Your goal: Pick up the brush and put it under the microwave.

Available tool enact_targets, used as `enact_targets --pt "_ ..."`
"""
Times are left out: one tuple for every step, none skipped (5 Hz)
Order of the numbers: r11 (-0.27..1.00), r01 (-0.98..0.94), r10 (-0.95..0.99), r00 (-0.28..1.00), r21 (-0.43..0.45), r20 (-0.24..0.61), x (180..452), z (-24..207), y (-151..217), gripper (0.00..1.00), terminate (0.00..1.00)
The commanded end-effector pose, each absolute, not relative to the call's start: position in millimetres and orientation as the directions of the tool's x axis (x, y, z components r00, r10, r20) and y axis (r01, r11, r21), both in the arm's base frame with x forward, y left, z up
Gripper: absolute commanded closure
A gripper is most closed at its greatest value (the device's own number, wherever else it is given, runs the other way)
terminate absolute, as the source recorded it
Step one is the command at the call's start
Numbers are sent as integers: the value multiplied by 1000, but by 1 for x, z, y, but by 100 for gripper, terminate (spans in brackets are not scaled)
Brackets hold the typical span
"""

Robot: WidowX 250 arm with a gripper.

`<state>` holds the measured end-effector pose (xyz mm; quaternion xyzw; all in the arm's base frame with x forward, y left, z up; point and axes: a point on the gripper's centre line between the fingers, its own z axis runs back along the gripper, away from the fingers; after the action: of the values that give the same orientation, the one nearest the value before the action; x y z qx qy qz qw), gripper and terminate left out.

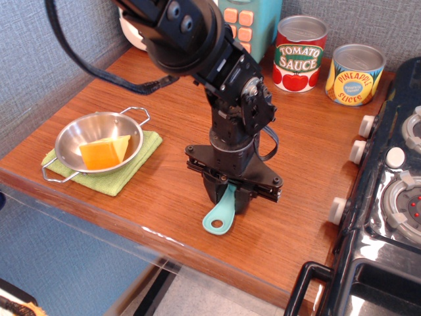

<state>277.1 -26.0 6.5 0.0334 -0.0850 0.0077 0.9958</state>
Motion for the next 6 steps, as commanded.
enact_targets --pt "1000 2 -9 965 25 261 291 64 -11 100 0" --pt "1000 -30 29 950 -2 311 311 106 22 100 0" --pt "997 -76 63 941 25 332 350 127 72 100 0" --pt "992 -102 73 940 71 333 381 114 121 100 0" --pt "993 -81 52 952 84 301 408 85 170 100 0" --pt "993 -30 -3 963 118 269 413 68 214 100 0"
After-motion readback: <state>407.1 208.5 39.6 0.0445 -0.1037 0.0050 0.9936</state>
